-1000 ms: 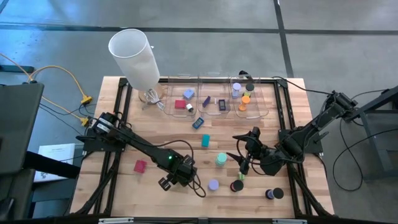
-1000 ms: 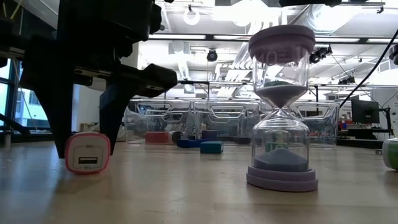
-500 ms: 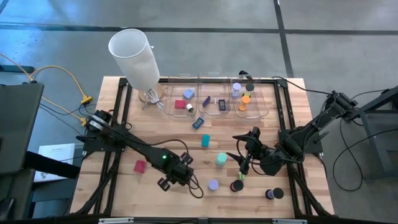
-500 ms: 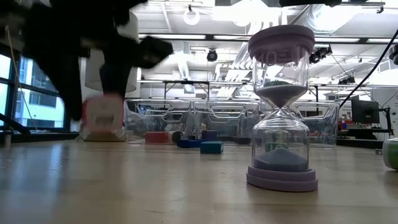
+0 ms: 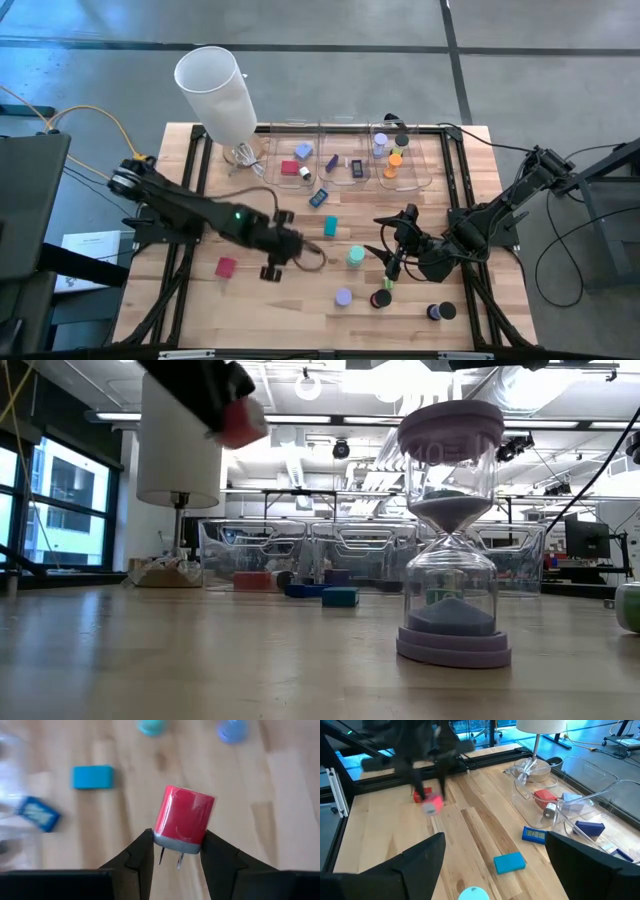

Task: Pick & Place Office items
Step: Put the pink white charger adapter into the left transparent bin, then put the light blue digital clock into the middle transparent bin

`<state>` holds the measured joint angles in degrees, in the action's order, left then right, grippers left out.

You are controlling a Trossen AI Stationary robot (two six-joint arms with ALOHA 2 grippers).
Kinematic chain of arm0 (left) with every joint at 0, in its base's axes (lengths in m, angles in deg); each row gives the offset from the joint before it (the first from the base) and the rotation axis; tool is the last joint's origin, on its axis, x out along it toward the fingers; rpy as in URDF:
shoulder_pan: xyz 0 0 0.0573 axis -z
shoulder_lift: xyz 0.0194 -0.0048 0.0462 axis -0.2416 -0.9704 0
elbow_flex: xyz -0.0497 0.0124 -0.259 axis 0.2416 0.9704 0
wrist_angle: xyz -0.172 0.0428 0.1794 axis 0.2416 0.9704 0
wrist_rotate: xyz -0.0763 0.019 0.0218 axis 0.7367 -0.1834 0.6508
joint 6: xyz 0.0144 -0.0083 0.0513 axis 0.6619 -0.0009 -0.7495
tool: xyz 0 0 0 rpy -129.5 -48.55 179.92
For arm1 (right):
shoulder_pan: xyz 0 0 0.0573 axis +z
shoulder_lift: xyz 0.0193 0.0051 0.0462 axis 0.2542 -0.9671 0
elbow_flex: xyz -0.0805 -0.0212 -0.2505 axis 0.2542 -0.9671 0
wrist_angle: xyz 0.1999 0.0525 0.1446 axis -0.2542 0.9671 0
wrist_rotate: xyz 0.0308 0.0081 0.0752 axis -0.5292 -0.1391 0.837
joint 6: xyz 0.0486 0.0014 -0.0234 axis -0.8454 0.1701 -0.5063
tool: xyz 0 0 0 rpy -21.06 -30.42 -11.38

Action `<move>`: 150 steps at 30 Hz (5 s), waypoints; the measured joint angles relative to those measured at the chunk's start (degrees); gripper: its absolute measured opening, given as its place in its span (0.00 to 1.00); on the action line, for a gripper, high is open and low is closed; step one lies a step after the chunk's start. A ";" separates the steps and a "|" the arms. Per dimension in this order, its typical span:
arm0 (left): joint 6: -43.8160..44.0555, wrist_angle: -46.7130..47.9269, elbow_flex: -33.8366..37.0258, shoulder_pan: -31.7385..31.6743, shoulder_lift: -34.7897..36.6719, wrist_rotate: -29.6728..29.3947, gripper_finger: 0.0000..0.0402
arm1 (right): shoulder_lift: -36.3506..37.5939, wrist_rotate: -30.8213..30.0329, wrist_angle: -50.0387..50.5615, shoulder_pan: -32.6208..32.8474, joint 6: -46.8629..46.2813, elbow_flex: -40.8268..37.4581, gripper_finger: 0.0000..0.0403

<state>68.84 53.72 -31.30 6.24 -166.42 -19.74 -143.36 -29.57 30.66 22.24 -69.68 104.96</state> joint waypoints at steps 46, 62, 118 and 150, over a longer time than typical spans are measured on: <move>8.57 3.34 -0.31 -42.75 -10.37 6.04 0.30 | 0.00 0.63 0.87 0.00 0.45 0.00 0.82; 6.03 5.39 -0.47 -42.51 -15.04 9.88 0.35 | 0.00 0.66 0.91 0.00 0.17 0.00 0.82; -0.55 3.01 -0.39 -42.64 -12.19 9.82 0.56 | 0.00 0.65 1.00 0.02 0.25 0.00 0.82; 18.93 -14.89 -0.40 -12.95 -3.03 12.24 0.56 | 0.00 0.87 0.77 0.01 0.03 -0.02 0.82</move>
<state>87.77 38.83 -31.70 -6.71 -169.46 -7.50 -143.36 -28.70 31.43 22.26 -69.65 104.94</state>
